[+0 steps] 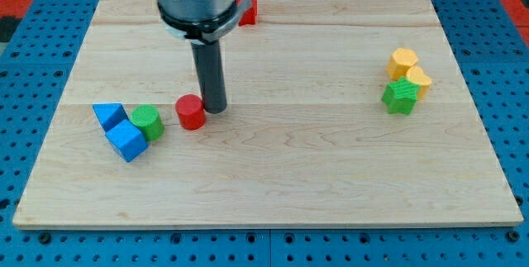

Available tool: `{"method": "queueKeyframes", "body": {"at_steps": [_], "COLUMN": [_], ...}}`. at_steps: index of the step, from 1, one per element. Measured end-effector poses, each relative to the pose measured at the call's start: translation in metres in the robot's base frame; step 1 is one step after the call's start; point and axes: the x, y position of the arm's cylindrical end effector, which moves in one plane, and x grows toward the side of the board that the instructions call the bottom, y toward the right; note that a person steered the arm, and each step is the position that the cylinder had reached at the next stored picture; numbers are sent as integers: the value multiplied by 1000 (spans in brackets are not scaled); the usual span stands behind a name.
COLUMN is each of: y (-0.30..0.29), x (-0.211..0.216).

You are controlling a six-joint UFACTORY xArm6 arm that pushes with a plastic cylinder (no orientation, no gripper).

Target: Move red star towards center

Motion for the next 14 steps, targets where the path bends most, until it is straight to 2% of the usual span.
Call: {"method": "queueKeyframes", "body": {"at_steps": [3, 4, 5, 6, 8, 9, 13, 14], "y": [-24, -13, 27, 101, 118, 103, 51, 49], "x": [-1, -49, -100, -135, -230, -250, -199, -205]}}
